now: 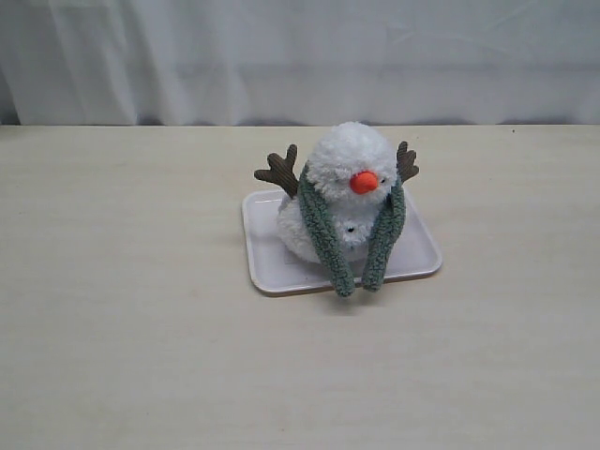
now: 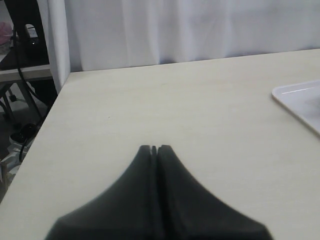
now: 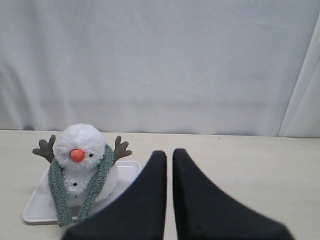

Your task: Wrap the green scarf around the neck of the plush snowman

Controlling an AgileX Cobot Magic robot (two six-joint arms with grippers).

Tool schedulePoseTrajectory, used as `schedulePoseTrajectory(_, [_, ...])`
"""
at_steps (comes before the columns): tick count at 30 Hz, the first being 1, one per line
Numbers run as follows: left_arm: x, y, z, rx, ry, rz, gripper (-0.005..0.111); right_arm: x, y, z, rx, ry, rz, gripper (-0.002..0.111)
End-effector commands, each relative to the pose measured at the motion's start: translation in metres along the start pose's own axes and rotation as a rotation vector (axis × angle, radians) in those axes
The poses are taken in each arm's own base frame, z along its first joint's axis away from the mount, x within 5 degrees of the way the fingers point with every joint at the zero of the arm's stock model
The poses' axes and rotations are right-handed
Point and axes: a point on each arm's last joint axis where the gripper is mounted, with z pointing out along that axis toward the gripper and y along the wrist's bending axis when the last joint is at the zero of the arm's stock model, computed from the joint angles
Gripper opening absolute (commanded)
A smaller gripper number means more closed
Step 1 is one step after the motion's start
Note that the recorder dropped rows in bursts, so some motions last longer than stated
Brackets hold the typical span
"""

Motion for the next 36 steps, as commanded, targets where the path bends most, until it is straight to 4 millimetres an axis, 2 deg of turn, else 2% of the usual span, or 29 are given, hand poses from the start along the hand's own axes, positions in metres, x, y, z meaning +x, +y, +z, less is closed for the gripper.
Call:
schedulePoseTrajectory(1, [0.000, 0.000, 0.000, 0.003, -0.012, -0.004, 0.000, 0.001, -0.001, 0.001, 0.015, -0.001, -0.013, 0.004])
schedulePoseTrajectory(7, [0.000, 0.000, 0.000, 0.003, -0.012, -0.004, 0.000, -0.005, 0.000, 0.000, 0.012, -0.069, -0.014, 0.004])
schedulePoseTrajectory(16, [0.000, 0.000, 0.000, 0.003, -0.012, -0.004, 0.000, -0.035, 0.001, -0.007, -0.003, -0.411, -0.016, 0.004])
schedulePoseTrajectory(24, [0.000, 0.000, 0.000, 0.003, -0.009, -0.004, 0.000, -0.062, 0.003, -0.025, -0.023, -0.769, -0.012, 0.004])
schedulePoseTrajectory(29, [0.000, 0.000, 0.000, 0.003, -0.009, -0.004, 0.000, -0.067, 0.003, -0.030, -0.036, -0.836, 0.007, 0.004])
schedulePoseTrajectory(36, [0.000, 0.000, 0.000, 0.003, -0.009, -0.004, 0.000, -0.067, 0.004, -0.030, -0.057, -0.835, 0.046, 0.004])
